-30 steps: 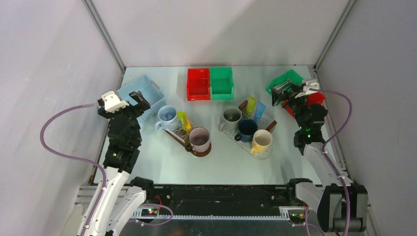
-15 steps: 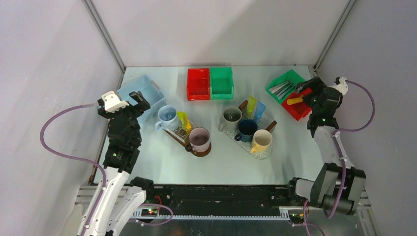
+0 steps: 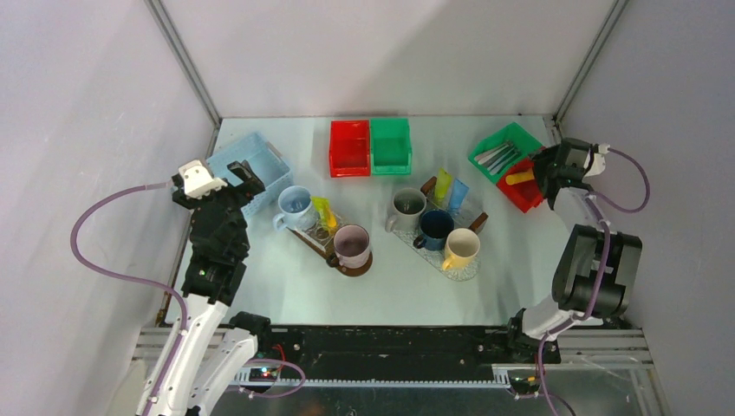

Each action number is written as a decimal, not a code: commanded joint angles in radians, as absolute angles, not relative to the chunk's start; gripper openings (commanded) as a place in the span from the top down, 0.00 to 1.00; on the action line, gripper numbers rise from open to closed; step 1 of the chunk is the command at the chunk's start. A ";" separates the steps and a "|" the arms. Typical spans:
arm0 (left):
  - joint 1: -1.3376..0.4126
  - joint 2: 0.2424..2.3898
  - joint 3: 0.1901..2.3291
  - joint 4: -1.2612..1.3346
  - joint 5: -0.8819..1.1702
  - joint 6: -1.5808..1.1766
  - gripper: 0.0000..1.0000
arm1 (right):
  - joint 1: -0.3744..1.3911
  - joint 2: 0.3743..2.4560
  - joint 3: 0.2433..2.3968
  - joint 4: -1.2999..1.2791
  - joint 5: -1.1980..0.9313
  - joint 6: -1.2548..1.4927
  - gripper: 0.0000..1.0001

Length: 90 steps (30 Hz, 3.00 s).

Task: Prepare toiletry sets of a toothbrush and toothpaste on the tray
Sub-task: Place the toothpaste in the toothpaste holder, then pick up the toothpaste from the storage box.

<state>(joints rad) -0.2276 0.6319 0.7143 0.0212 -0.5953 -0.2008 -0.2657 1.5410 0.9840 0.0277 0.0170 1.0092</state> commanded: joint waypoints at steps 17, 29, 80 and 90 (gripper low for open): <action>-0.212 0.626 0.713 0.051 -0.583 -0.196 0.00 | -0.222 1.785 1.102 -0.102 0.146 1.242 0.50; -0.212 0.622 0.711 0.051 -0.581 -0.193 0.00 | -0.227 1.855 1.102 -0.118 0.062 1.253 0.49; -0.250 0.672 0.971 -0.103 0.046 -0.447 0.01 | 0.135 1.025 0.835 0.313 0.027 0.785 1.00; -0.422 0.751 0.992 -0.028 0.110 -0.488 0.01 | 0.323 1.013 0.818 0.522 -0.092 0.685 1.00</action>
